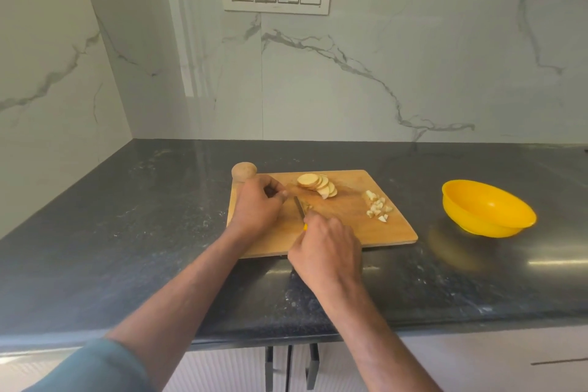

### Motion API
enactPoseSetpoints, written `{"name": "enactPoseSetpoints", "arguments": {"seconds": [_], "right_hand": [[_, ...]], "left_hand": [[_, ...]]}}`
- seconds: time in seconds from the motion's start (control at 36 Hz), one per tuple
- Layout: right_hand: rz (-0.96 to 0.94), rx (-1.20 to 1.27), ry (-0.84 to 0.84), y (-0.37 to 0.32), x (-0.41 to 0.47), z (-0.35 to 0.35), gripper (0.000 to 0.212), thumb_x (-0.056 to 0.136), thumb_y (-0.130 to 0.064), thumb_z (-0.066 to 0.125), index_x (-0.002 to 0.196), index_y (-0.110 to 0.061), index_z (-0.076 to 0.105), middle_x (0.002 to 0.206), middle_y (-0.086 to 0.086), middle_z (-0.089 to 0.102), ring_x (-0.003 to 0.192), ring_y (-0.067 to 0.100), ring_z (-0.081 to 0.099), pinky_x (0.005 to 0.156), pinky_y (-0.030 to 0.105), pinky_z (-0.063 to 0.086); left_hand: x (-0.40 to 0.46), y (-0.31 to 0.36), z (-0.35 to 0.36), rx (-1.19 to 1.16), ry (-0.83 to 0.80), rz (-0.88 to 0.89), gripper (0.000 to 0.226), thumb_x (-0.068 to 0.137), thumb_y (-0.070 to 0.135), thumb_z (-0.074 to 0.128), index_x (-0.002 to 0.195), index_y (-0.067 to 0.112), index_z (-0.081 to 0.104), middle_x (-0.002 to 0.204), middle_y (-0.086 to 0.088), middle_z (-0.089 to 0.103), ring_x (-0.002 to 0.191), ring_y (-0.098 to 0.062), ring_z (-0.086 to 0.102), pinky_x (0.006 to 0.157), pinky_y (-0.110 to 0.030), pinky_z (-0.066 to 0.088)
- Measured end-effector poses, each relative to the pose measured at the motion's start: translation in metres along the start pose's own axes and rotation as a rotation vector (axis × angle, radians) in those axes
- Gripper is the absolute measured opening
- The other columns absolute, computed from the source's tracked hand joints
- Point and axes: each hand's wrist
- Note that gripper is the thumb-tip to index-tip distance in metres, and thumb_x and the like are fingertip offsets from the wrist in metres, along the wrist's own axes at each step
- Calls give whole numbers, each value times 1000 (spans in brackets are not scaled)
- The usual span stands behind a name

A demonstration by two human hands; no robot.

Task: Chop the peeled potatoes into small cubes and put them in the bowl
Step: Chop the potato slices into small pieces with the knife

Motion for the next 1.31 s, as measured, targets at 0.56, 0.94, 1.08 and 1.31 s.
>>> {"name": "enactPoseSetpoints", "arguments": {"seconds": [0.56, 0.94, 1.08, 1.31], "right_hand": [[173, -91, 130, 73, 1, -27, 23, 87, -19, 54, 106, -21, 66, 94, 8, 72, 87, 36, 66, 65, 36, 46], [29, -59, 207, 82, 25, -10, 29, 90, -28, 59, 117, -22, 68, 83, 5, 72, 78, 29, 69, 62, 36, 55], [21, -75, 217, 83, 24, -7, 24, 86, -26, 64, 109, -21, 70, 72, 4, 70, 68, 28, 68, 53, 29, 43], [29, -25, 212, 86, 26, -6, 27, 89, -31, 61, 114, -25, 67, 80, 2, 72, 73, 26, 68, 59, 33, 51]], "left_hand": [[5, 2, 9, 268, -251, 139, 6, 92, 27, 74, 94, 28, 70, 93, 15, 68, 85, -7, 60, 81, -34, 55], [57, 18, 27, 389, -346, -4, 58, 92, 46, 71, 141, 19, 56, 127, -4, 63, 111, -22, 62, 94, -37, 55], [72, 16, 30, 501, -462, -1, 72, 88, 55, 71, 145, 15, 50, 129, -7, 62, 116, -24, 59, 99, -38, 52], [78, 15, 36, 428, -403, -42, 54, 81, 47, 83, 122, 20, 60, 104, 5, 60, 93, -12, 58, 75, -25, 51]]}}
Point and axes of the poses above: each hand's wrist, its own x-axis towards the middle knuckle, its own z-axis out of the palm, y = z × x
